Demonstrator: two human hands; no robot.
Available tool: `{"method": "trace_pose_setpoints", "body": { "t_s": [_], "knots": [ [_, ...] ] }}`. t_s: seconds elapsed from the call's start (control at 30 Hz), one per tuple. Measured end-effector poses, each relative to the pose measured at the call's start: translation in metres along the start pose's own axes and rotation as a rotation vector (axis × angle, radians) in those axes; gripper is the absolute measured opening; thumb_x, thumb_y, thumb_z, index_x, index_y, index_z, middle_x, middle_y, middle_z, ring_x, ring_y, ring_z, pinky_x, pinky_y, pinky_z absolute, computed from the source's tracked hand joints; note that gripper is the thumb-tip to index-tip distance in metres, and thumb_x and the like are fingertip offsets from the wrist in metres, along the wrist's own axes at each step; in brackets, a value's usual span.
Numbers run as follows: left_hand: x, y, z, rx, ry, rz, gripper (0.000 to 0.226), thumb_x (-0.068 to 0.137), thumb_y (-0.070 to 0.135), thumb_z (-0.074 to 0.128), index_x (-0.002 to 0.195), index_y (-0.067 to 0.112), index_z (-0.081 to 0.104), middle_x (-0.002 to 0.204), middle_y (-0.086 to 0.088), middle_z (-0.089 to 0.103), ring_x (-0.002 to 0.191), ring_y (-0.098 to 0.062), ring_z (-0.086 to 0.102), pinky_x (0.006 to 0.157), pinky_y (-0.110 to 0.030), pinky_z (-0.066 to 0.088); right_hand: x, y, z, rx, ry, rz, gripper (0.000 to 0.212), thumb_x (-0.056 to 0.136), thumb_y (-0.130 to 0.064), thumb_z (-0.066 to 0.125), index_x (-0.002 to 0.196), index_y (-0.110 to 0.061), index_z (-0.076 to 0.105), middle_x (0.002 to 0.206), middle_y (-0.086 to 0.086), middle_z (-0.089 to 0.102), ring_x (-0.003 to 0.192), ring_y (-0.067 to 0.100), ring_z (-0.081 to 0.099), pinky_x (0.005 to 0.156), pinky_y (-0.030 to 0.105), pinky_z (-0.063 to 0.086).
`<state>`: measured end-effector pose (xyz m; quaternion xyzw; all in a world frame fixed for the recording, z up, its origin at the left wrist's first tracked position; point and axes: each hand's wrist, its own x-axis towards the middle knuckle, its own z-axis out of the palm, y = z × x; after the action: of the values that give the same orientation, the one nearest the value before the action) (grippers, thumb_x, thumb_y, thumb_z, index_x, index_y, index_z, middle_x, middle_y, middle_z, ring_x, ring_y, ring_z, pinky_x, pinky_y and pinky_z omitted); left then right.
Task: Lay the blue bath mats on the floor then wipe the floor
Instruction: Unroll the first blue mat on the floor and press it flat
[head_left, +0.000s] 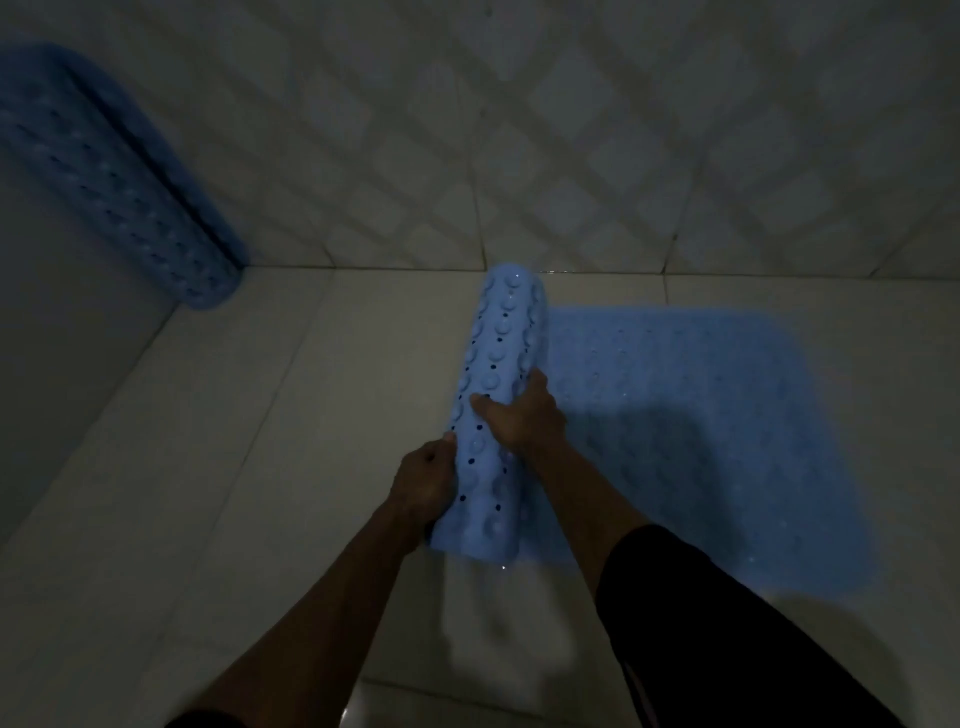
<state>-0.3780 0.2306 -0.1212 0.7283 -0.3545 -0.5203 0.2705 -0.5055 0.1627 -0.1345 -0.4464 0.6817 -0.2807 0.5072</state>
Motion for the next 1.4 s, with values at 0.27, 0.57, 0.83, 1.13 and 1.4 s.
{"method": "trace_pose_setpoints", "body": {
  "t_s": [0.27, 0.57, 0.83, 1.13, 1.4],
  "knots": [
    [0.013, -0.025, -0.042, 0.187, 0.150, 0.031, 0.075, 0.093, 0.075, 0.037, 0.137, 0.018, 0.056, 0.134, -0.008, 0.063, 0.119, -0.027, 0.060, 0.105, -0.042, 0.047, -0.006, -0.018, 0.051, -0.173, -0.206, -0.055, 0.084, 0.092, -0.028, 0.064, 0.156, -0.014, 0.011, 0.158, 0.013, 0.026, 0.142, 0.032, 0.033, 0.116, 0.039, 0.031],
    [0.012, -0.020, -0.049, 0.438, 0.122, 0.160, 0.060, 0.091, 0.028, 0.073, 0.141, 0.011, 0.046, 0.127, -0.005, 0.063, 0.097, -0.010, 0.055, 0.074, -0.016, 0.040, 0.006, -0.016, 0.054, -0.078, -0.237, -0.098, 0.050, 0.092, 0.000, 0.051, 0.140, -0.001, 0.038, 0.134, 0.021, 0.051, 0.127, 0.038, 0.049, 0.108, 0.046, 0.040],
    [0.031, -0.041, -0.093, 0.485, 0.224, 0.315, 0.060, 0.093, 0.007, 0.061, 0.148, 0.001, 0.037, 0.128, -0.023, 0.053, 0.116, -0.036, 0.054, 0.086, -0.025, 0.037, 0.006, -0.034, 0.104, -0.423, -0.241, -0.239, 0.055, 0.093, -0.016, 0.053, 0.146, -0.013, 0.040, 0.154, 0.020, 0.025, 0.139, 0.038, 0.030, 0.114, 0.045, 0.029],
    [0.060, -0.067, -0.123, 0.631, 0.180, 0.389, 0.062, 0.094, 0.053, 0.030, 0.144, 0.022, 0.048, 0.133, -0.003, 0.058, 0.117, -0.025, 0.057, 0.090, -0.046, 0.053, 0.015, -0.039, 0.148, -0.573, -0.258, -0.371, 0.066, 0.089, -0.060, 0.017, 0.152, -0.041, 0.014, 0.127, 0.027, 0.056, 0.104, 0.043, 0.058, 0.089, 0.055, 0.051],
    [0.060, -0.069, -0.148, 0.697, 0.275, 0.294, 0.073, 0.092, 0.032, 0.056, 0.156, 0.015, 0.024, 0.142, -0.013, 0.046, 0.127, -0.035, 0.046, 0.098, -0.053, 0.045, 0.023, -0.036, 0.138, -0.643, -0.221, -0.422, 0.055, 0.102, -0.041, 0.030, 0.155, -0.036, 0.016, 0.131, 0.022, 0.057, 0.120, 0.043, 0.049, 0.098, 0.058, 0.044]
  ]
}}
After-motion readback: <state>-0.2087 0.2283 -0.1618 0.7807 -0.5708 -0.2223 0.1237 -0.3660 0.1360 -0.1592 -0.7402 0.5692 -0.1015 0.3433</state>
